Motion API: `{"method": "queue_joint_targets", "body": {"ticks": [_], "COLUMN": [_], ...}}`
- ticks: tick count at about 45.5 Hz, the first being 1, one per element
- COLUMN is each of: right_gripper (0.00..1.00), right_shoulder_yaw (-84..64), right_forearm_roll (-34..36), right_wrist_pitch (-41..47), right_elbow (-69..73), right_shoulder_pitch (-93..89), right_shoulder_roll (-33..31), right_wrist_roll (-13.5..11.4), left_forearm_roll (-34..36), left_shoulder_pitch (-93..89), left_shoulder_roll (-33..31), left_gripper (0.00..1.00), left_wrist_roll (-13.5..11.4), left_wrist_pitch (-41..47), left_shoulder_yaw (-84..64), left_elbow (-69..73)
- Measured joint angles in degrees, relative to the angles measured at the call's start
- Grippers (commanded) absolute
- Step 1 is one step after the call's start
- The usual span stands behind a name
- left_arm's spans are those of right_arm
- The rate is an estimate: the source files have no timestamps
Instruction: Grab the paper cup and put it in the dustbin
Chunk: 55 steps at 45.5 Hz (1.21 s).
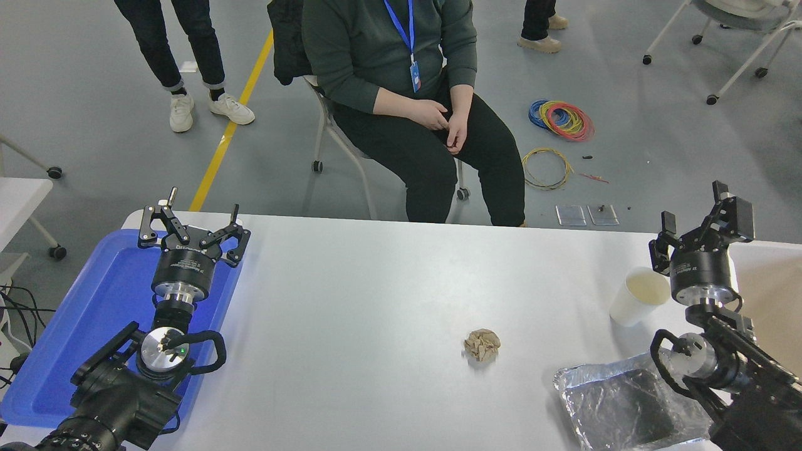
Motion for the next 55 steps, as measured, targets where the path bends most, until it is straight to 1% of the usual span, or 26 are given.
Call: {"method": "queue_joint_targets", "body": {"ticks": [29,55], "right_gripper": [1.0,1.0], "right_shoulder_yaw": [-0.08,-0.08], "right_forearm_roll": [0.02,0.01], "right_wrist_pitch": [0.03,-0.05], "right_elbow": [0.11,-0.39], "right_shoulder_pitch": [-0.33,0.13], "right_shoulder_roll": [1.65,1.46], "right_wrist_roll": [0.0,-0.06], "left_forearm_roll": [0.0,0.0], "left_shoulder_pitch": [0.0,0.0], "left_shoulder_roll": [0.03,0.0], "left_gripper": [1.0,1.0], "left_wrist_roll": [0.05,-0.01], "left_wrist_pitch": [0.0,0.0], "left_shoulder_yaw": [0.0,0.0], "left_elbow": [0.0,0.0]}}
